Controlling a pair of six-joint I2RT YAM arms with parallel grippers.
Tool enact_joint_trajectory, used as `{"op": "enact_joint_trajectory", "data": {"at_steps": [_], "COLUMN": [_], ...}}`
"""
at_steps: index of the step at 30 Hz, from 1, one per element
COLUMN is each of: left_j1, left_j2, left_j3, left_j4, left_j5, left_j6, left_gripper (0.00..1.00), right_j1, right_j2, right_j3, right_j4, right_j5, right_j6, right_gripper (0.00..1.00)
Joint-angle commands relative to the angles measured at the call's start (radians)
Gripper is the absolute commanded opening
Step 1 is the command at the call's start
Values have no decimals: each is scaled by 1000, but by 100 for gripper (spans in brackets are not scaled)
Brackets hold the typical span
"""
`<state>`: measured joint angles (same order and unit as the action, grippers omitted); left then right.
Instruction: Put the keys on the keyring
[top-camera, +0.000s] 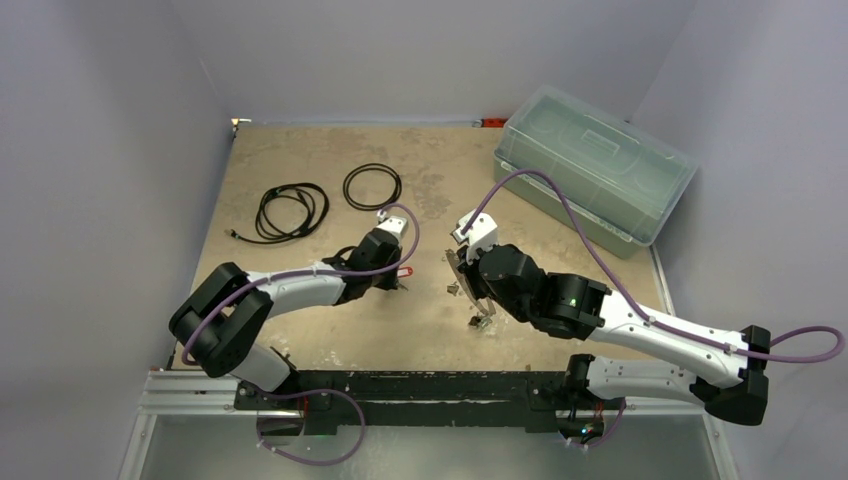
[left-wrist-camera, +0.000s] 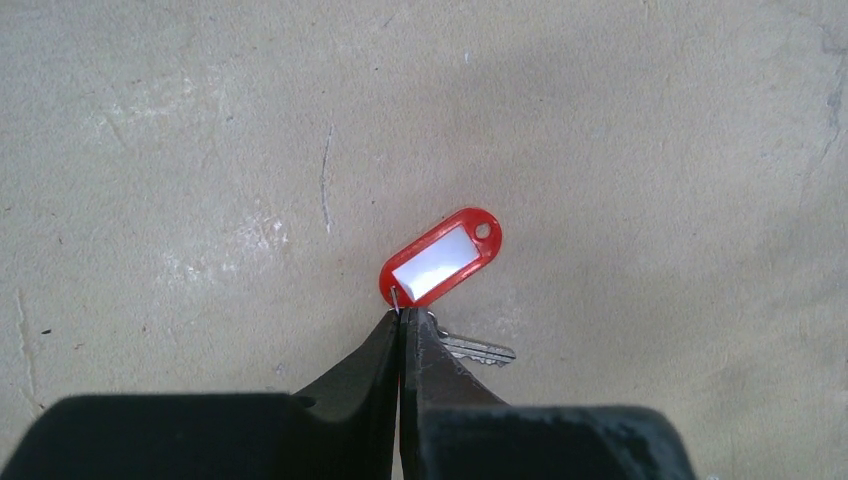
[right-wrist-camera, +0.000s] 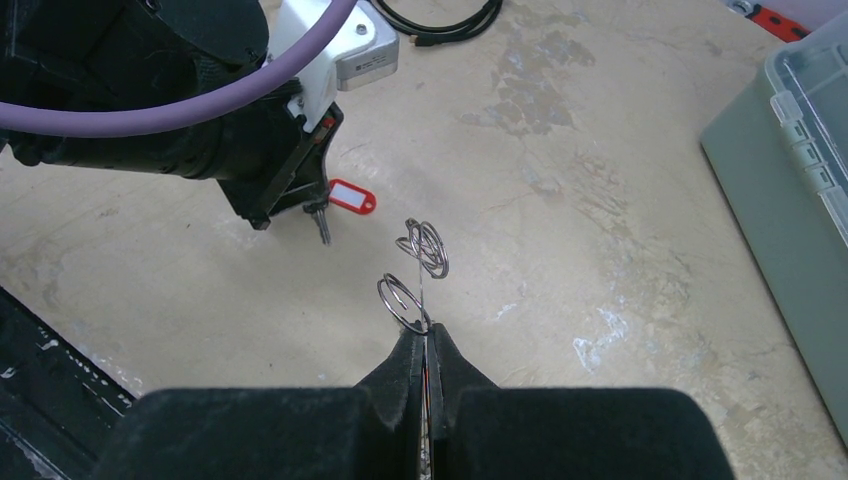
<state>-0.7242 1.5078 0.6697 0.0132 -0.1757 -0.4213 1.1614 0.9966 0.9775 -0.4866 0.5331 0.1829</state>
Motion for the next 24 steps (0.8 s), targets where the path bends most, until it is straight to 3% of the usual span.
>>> {"op": "enact_joint_trajectory", "data": {"at_steps": [1,10,24], "left_j1": [-15,-20,-35], "left_j2": [-50,-205,-448], "left_j3": [21,24,252], "left_j4": [35,-11,-425], "left_j5": [1,-4,-46], "left_j6": [29,32,95], "left_gripper": [0,0,0], "right_j1": [4,4,4], "right_j2": [-18,-26,-56], "right_j3": [22,32,53], "right_j4": [27,28,109], "right_j5": [56,59,-86], "right_j6": [13,-1,-87], "right_gripper": [0,0,0]}}
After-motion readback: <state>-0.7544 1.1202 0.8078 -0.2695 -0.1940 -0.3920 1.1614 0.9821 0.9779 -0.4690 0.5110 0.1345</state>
